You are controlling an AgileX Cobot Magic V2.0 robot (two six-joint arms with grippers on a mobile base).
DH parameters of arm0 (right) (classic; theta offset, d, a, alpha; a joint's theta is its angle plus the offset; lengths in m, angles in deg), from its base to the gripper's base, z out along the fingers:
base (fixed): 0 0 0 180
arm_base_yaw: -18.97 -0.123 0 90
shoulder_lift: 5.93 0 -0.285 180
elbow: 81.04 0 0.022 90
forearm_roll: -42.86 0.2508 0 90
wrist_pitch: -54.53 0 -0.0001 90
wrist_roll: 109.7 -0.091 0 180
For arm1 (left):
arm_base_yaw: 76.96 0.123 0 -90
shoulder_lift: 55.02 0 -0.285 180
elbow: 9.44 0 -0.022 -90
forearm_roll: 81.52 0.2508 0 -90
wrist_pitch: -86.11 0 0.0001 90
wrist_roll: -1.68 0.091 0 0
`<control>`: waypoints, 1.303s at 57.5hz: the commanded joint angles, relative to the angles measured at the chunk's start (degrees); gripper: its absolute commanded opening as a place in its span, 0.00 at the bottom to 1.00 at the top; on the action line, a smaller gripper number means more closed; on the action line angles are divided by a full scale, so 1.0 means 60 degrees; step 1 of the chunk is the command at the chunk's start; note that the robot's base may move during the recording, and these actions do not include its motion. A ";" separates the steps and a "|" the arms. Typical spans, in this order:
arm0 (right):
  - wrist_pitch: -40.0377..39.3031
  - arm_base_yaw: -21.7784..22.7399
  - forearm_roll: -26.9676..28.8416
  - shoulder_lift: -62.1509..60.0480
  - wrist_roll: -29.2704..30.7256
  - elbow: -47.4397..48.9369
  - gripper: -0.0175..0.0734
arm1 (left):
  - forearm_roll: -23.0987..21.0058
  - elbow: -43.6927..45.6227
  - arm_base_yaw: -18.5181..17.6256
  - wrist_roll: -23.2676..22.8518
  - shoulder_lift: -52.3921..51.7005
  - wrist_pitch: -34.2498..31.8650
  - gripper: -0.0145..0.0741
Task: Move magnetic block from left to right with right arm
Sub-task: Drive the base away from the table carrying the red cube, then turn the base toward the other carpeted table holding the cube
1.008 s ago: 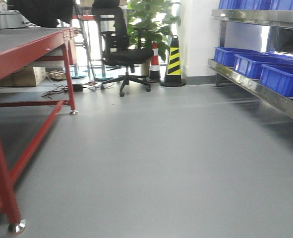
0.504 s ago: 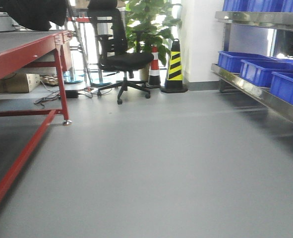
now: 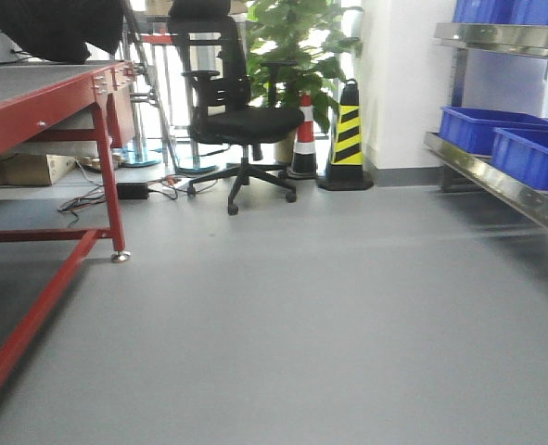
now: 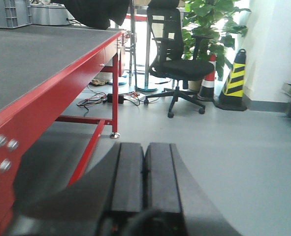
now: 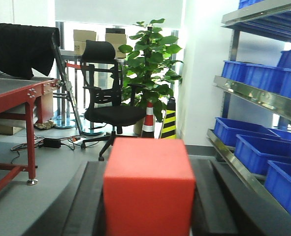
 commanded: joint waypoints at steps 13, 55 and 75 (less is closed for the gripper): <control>-0.0848 0.0064 0.0059 0.0126 0.0092 0.0266 0.50 | -0.0025 -0.0077 -0.0078 -0.0071 -0.0086 -0.0800 0.02; -0.0848 0.0064 0.0059 0.0126 0.0092 0.0266 0.50 | -0.0025 -0.0077 -0.0078 -0.0071 -0.0086 -0.0800 0.02; -0.0859 0.0064 0.0059 0.0126 0.0092 0.0266 0.50 | -0.0025 -0.0077 -0.0078 -0.0071 -0.0086 -0.0800 0.02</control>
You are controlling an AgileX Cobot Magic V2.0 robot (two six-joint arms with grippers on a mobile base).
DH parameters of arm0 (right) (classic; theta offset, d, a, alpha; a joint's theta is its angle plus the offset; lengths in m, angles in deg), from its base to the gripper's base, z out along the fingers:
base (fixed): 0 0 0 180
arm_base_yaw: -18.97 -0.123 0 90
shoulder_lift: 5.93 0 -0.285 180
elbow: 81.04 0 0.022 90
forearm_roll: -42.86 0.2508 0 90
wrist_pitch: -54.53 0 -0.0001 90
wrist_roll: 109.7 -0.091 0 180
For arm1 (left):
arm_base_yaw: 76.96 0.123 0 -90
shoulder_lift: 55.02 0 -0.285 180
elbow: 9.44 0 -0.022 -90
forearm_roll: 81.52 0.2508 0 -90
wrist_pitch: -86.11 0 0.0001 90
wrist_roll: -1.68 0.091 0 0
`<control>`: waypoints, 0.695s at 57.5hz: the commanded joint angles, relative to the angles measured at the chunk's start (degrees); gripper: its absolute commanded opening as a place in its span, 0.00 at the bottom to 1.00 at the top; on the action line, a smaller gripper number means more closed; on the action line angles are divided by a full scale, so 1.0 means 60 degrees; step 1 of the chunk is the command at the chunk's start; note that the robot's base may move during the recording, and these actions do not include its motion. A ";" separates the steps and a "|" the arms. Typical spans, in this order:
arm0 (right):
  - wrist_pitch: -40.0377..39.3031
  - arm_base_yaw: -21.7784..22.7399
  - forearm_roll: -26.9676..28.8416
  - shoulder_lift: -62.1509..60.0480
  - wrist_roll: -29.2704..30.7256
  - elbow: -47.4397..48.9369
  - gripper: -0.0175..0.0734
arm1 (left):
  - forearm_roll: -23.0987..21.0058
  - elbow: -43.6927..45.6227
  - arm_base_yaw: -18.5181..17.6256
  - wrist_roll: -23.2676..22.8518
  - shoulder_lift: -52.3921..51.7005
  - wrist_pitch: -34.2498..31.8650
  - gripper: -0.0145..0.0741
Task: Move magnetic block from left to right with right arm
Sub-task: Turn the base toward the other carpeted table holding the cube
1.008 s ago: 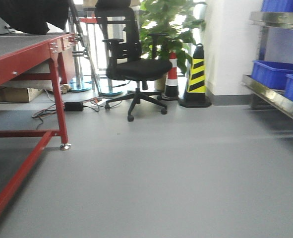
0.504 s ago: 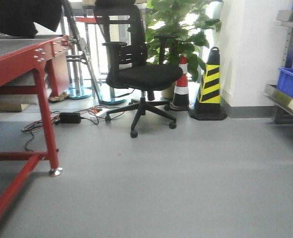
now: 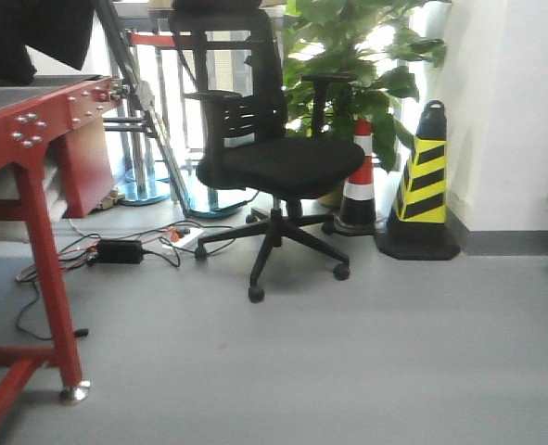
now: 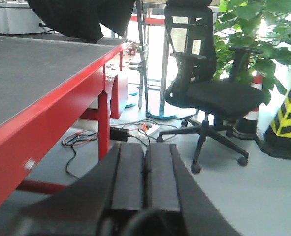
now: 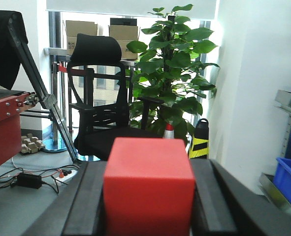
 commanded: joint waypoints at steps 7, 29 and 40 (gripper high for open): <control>-0.0850 0.0064 0.0043 0.0126 0.0092 0.0266 0.50 | -0.0025 -0.0077 -0.0078 -0.0071 -0.0086 -0.0800 0.02; -0.0850 0.0064 0.0043 0.0126 0.0092 0.0266 0.50 | -0.0025 -0.0077 -0.0078 -0.0071 -0.0086 -0.0800 0.02; -0.0850 0.0064 0.0043 0.0126 0.0092 0.0266 0.50 | -0.0025 -0.0077 -0.0078 -0.0071 -0.0086 -0.0800 0.02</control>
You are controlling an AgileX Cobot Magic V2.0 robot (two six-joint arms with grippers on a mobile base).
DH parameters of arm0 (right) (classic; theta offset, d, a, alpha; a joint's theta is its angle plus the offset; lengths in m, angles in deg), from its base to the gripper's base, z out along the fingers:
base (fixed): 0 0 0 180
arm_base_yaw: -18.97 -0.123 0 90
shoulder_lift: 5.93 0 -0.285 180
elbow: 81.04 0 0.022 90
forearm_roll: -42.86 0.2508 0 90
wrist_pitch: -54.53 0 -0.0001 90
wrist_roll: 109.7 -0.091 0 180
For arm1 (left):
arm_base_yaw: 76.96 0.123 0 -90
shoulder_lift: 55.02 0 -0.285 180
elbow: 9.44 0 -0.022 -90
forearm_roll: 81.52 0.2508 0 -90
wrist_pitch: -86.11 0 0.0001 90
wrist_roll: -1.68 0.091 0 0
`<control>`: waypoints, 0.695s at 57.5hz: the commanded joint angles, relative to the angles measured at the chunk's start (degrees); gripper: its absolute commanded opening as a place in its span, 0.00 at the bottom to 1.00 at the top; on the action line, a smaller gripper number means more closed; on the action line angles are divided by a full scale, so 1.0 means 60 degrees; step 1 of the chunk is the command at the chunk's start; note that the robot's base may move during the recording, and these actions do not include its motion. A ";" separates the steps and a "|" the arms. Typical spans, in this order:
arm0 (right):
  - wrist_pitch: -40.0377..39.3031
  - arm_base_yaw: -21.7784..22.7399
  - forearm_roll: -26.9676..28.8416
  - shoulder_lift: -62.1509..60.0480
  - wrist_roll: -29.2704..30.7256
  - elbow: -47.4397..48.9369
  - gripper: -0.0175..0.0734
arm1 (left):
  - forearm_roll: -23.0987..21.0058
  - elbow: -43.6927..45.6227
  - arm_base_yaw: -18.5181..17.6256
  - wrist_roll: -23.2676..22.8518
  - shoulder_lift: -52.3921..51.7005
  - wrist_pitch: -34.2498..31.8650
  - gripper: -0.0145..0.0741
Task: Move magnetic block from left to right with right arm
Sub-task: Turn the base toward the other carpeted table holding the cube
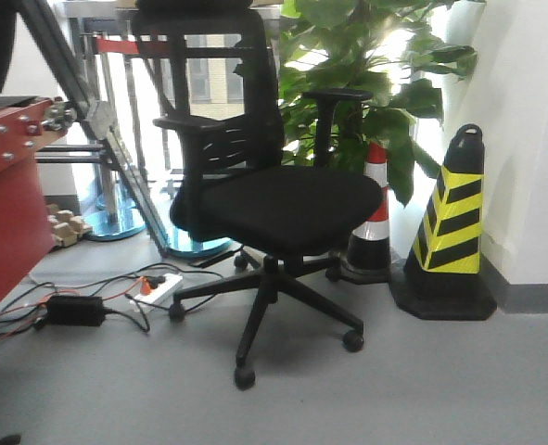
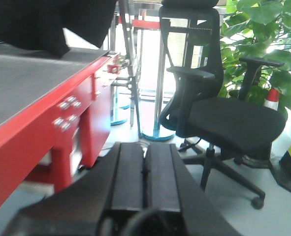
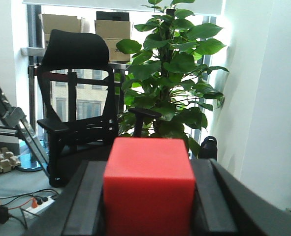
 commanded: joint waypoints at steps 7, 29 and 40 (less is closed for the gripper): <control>-0.0850 0.0064 0.0043 0.0126 0.0092 0.0266 0.50 | -0.0025 -0.0077 -0.0078 -0.0071 -0.0086 -0.0800 0.02; -0.0850 0.0064 0.0043 0.0126 0.0092 0.0266 0.50 | -0.0025 -0.0077 -0.0078 -0.0071 -0.0086 -0.0800 0.02; -0.0850 0.0064 0.0043 0.0126 0.0092 0.0266 0.50 | -0.0025 -0.0077 -0.0078 -0.0071 -0.0086 -0.0800 0.02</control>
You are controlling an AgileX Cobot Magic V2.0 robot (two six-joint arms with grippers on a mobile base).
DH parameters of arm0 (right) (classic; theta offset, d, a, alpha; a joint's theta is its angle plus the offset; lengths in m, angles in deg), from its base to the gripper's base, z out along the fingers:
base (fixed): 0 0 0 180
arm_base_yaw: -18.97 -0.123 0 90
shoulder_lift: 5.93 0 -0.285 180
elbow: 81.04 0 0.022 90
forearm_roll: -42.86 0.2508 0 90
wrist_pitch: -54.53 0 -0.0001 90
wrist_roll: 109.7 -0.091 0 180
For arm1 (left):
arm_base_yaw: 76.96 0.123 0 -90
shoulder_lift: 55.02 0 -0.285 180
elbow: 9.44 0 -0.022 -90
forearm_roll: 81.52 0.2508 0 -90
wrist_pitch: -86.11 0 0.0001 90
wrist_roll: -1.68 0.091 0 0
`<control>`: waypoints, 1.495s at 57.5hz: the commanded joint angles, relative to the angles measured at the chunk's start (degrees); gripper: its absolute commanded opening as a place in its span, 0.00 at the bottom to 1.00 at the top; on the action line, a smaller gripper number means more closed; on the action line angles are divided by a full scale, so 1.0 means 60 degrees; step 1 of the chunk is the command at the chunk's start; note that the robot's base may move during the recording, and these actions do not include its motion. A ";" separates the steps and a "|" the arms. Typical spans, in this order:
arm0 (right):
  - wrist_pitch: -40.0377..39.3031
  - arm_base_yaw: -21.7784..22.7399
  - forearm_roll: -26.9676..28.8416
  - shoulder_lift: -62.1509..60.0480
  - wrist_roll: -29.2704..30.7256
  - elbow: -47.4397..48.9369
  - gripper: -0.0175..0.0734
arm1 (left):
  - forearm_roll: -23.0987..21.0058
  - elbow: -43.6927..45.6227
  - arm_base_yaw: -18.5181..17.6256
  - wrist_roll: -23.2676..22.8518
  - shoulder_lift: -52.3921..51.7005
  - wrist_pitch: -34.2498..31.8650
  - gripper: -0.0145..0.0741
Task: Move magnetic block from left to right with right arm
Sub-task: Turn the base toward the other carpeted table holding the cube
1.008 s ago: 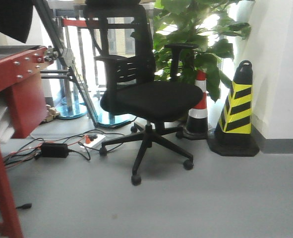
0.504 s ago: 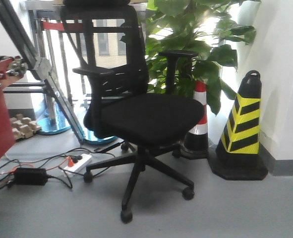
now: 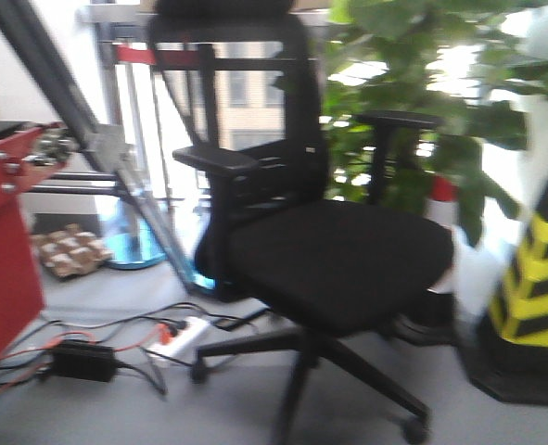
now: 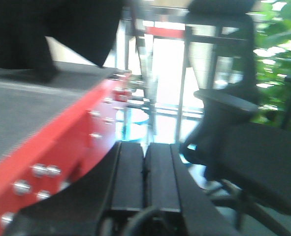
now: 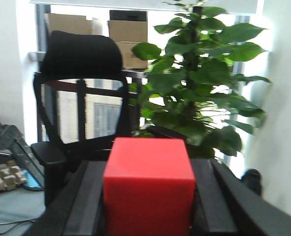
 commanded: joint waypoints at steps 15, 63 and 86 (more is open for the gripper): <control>-0.0850 0.0064 0.0043 0.0126 0.0092 0.0266 0.50 | -0.0025 -0.0077 -0.0078 -0.0071 -0.0086 -0.0800 0.02; -0.0858 0.0064 0.0043 0.0126 0.0092 0.0266 0.50 | -0.0025 -0.0077 -0.0078 -0.0071 -0.0086 -0.0800 0.02; -0.0858 0.0064 0.0043 0.0126 0.0092 0.0266 0.50 | -0.0025 -0.0077 -0.0078 -0.0071 -0.0086 -0.0800 0.02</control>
